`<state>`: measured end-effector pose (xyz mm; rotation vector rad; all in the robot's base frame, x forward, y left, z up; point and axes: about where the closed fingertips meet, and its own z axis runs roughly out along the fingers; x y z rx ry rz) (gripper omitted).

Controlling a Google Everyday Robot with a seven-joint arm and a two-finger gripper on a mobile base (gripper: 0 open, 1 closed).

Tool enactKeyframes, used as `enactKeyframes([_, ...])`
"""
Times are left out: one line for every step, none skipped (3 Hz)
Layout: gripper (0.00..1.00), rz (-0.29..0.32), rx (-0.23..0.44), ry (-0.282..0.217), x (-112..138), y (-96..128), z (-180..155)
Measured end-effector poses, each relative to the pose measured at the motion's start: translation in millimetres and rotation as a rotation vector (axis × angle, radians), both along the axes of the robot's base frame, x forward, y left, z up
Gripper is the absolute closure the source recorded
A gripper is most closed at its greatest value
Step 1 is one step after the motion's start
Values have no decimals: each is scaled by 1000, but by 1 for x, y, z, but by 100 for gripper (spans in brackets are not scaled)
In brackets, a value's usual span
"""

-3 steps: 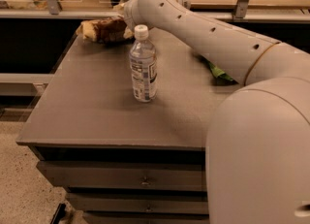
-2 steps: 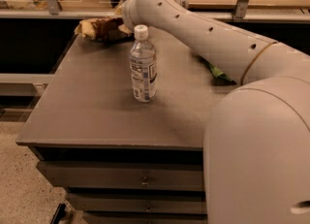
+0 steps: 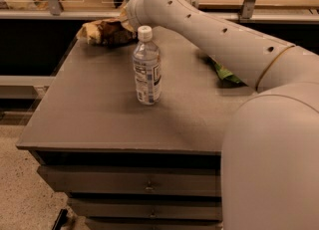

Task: Move brown chip bag near green rice chip bag

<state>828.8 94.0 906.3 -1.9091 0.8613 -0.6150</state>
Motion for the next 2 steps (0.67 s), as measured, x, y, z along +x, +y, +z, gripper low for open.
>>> enactKeyframes([100,-27,-6,-11,-4,-18,4])
enactKeyframes([100,-90,4,-16,-8,-47,10])
